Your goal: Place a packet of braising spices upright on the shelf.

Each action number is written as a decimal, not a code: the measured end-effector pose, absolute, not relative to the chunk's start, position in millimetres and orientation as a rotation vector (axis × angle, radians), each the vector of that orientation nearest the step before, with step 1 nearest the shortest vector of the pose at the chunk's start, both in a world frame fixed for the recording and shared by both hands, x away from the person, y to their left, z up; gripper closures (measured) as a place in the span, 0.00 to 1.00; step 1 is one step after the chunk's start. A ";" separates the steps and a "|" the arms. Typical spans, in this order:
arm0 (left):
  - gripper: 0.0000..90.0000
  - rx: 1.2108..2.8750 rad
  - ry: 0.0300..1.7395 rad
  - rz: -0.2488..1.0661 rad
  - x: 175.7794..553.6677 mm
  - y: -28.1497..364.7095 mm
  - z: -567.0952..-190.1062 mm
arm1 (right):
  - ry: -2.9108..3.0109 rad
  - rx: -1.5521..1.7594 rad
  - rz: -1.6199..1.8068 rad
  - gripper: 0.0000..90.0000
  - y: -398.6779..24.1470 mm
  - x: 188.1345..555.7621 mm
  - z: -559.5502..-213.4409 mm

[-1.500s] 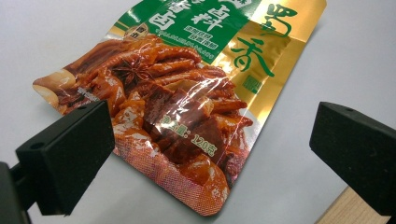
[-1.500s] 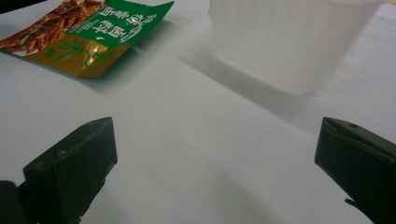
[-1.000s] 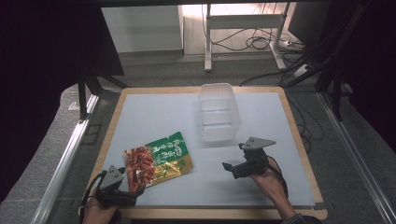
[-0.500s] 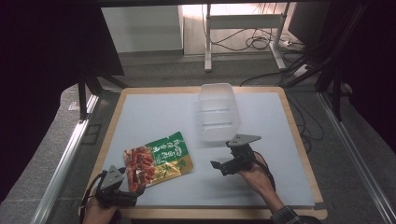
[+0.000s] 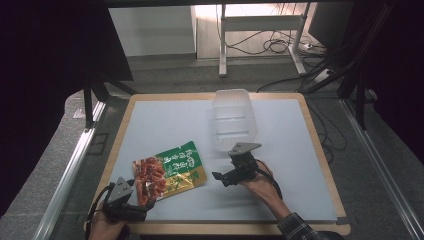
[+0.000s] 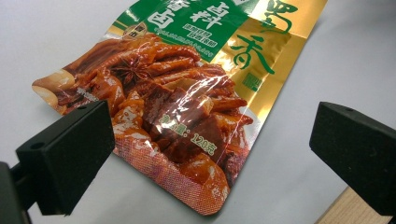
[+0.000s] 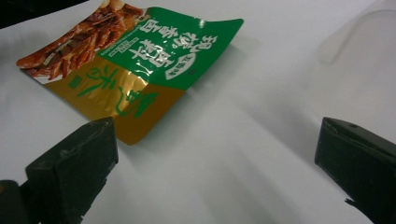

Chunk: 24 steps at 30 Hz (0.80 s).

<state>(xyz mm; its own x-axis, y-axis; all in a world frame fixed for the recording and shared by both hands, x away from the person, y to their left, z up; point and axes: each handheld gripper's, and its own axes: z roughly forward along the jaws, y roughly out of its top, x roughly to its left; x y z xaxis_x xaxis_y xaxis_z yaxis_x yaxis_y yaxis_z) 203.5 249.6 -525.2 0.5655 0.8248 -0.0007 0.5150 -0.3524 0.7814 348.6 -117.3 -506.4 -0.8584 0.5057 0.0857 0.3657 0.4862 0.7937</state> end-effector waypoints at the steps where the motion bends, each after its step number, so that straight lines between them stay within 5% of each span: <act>1: 0.00 2.034 1.070 0.515 203.6 249.5 -525.3 | 2.585 0.743 1.314 0.01 -112.9 349.2 -507.5; 14: 0.00 2.035 1.068 0.518 203.5 249.1 -525.5 | 2.666 0.771 1.284 0.11 -89.0 356.6 -518.9; 24: 0.00 2.031 1.069 0.515 203.5 249.5 -525.5 | 2.727 0.749 1.208 0.33 -60.5 363.3 -530.3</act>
